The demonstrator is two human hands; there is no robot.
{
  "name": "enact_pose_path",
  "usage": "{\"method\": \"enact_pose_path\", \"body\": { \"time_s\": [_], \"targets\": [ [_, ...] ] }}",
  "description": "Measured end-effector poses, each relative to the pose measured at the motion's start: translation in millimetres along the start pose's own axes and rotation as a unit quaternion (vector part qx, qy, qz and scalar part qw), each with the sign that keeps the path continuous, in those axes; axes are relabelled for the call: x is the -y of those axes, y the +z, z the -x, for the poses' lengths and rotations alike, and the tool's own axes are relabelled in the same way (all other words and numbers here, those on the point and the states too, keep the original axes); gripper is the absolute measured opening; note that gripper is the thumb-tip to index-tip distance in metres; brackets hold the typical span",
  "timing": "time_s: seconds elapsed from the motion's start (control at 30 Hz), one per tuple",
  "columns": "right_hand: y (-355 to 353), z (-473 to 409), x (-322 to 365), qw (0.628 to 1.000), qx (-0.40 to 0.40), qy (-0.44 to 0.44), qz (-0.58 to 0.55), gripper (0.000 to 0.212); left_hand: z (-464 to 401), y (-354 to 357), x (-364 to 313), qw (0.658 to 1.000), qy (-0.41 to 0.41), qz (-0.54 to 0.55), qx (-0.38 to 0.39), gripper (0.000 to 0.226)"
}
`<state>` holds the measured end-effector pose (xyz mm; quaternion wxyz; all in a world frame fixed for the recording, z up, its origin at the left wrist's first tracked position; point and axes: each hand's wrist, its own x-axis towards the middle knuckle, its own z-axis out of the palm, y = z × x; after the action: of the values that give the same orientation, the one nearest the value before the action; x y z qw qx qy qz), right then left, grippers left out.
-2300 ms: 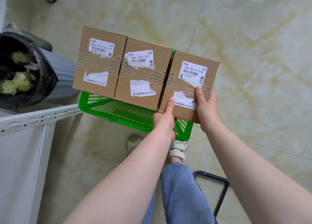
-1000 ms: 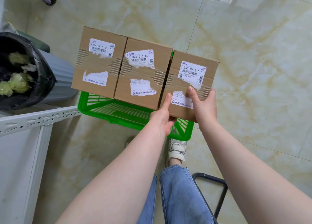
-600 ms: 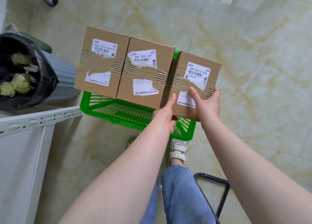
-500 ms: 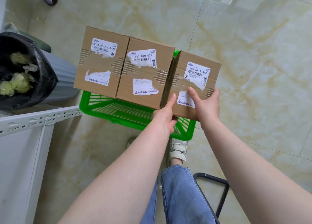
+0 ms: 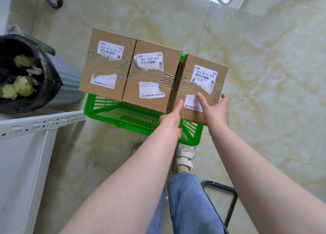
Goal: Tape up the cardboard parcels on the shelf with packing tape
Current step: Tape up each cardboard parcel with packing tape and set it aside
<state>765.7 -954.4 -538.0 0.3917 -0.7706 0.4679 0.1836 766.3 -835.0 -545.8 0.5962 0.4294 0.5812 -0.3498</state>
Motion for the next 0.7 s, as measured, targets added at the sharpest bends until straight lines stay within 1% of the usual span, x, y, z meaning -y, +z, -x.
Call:
{"method": "enact_pose_path", "body": {
  "time_s": [0.1, 0.2, 0.27, 0.33, 0.37, 0.43, 0.57, 0.63, 0.7],
  "targets": [
    [-5, 7, 5, 1.0, -0.019, 0.001, 0.019, 0.105, 8, -4, -1, 1.0, -0.006, -0.015, -0.005, 0.093],
    [-15, 26, 14, 0.997, -0.059, -0.014, 0.053, 0.099, 28, -13, 0, 1.0, -0.015, -0.015, -0.003, 0.097],
    [-23, 44, 23, 0.99, -0.08, -0.063, 0.095, 0.093, 49, -25, -2, 1.0, -0.015, -0.011, 0.001, 0.097],
    [-28, 67, 35, 0.982, -0.072, -0.122, 0.128, 0.084, 77, -42, -5, 1.0, -0.01, -0.005, 0.004, 0.091],
    [-30, 79, 42, 0.98, -0.051, -0.142, 0.13, 0.08, 91, -51, -8, 1.0, -0.006, -0.001, 0.009, 0.086],
    [-30, 104, 58, 0.979, 0.018, -0.161, 0.125, 0.07, 120, -71, -16, 1.0, 0.014, 0.015, 0.019, 0.074],
    [-32, 167, 98, 0.967, 0.2, -0.141, 0.067, 0.053, 183, -114, -35, 0.992, 0.085, 0.089, 0.021, 0.058],
    [-35, 202, 117, 0.956, 0.258, -0.134, 0.033, 0.042, 212, -136, -41, 0.985, 0.116, 0.126, 0.017, 0.053],
    [-37, 235, 133, 0.947, 0.291, -0.133, 0.013, 0.035, 240, -160, -43, 0.977, 0.139, 0.162, 0.01, 0.05]
  ]
}}
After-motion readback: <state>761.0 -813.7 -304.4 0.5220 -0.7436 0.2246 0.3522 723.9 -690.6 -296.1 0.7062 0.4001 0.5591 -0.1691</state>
